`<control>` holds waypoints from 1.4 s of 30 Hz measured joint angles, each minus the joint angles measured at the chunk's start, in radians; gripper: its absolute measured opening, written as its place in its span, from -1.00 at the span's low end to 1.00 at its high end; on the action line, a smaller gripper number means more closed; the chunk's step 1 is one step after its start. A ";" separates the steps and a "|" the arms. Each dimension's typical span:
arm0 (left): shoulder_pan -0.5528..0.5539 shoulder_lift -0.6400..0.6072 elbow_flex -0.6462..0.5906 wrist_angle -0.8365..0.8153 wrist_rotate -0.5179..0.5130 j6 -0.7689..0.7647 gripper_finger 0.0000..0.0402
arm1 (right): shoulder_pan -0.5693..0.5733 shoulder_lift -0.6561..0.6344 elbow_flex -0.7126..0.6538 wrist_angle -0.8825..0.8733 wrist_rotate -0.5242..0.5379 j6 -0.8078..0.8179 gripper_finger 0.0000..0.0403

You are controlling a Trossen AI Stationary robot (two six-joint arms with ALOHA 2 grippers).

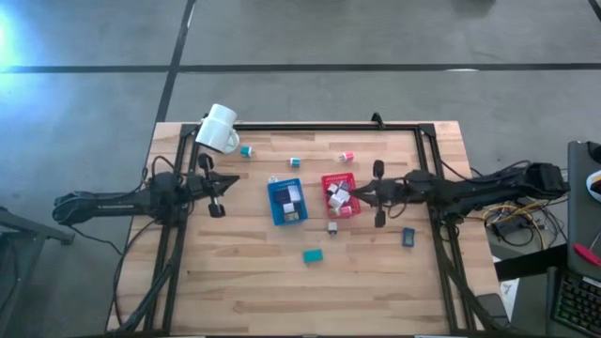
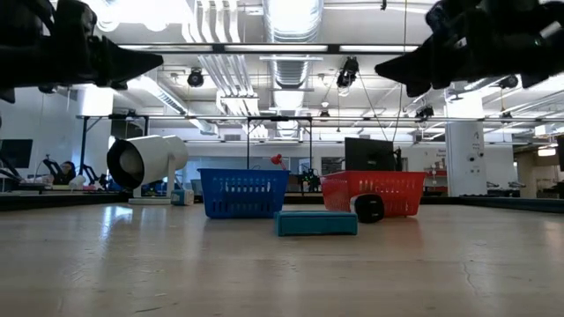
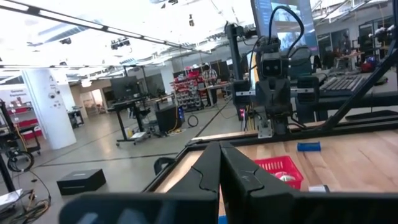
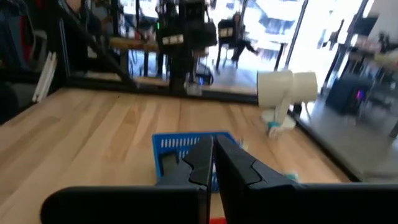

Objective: Pick & Place Office items
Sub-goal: Put the blue digital clock into the blue bin

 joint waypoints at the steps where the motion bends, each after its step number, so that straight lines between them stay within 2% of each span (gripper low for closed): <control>1: 0.000 0.000 0.001 0.001 0.000 0.000 -0.97 | 0.001 0.000 0.034 -0.072 0.000 0.007 -0.94; 4: 0.000 0.000 0.001 -0.001 0.000 -0.001 -0.97 | 0.016 0.003 0.157 -0.326 0.019 0.037 -0.94; 8: 0.000 0.000 0.001 -0.001 0.000 -0.018 -0.97 | 0.057 0.030 0.319 -0.680 0.166 0.064 -0.94; 10: 0.000 0.000 0.001 -0.001 0.000 -0.021 -0.97 | 0.074 0.044 0.406 -0.847 0.207 0.101 -0.94; 17: 0.000 0.000 0.001 -0.015 0.000 -0.010 -0.97 | 0.122 0.111 0.670 -1.351 0.200 0.293 -0.94; 24: 0.000 0.000 0.001 -0.006 0.000 0.009 -0.97 | 0.195 0.210 0.779 -1.745 0.167 0.501 -0.93; 27: 0.000 0.000 0.001 0.000 -0.001 0.020 -0.97 | 0.237 0.247 0.781 -1.832 0.138 0.573 -0.90; 32: 0.000 0.000 0.001 -0.001 -0.001 0.027 -0.97 | 0.314 0.270 0.734 -1.841 0.106 0.678 -0.74; 37: 0.000 0.000 0.001 0.000 -0.001 0.042 -0.97 | 0.369 0.268 0.669 -1.816 0.032 0.755 -0.49; 42: 0.000 0.000 0.001 -0.001 -0.001 0.040 -0.97 | 0.423 0.263 0.592 -1.803 0.007 0.770 -0.18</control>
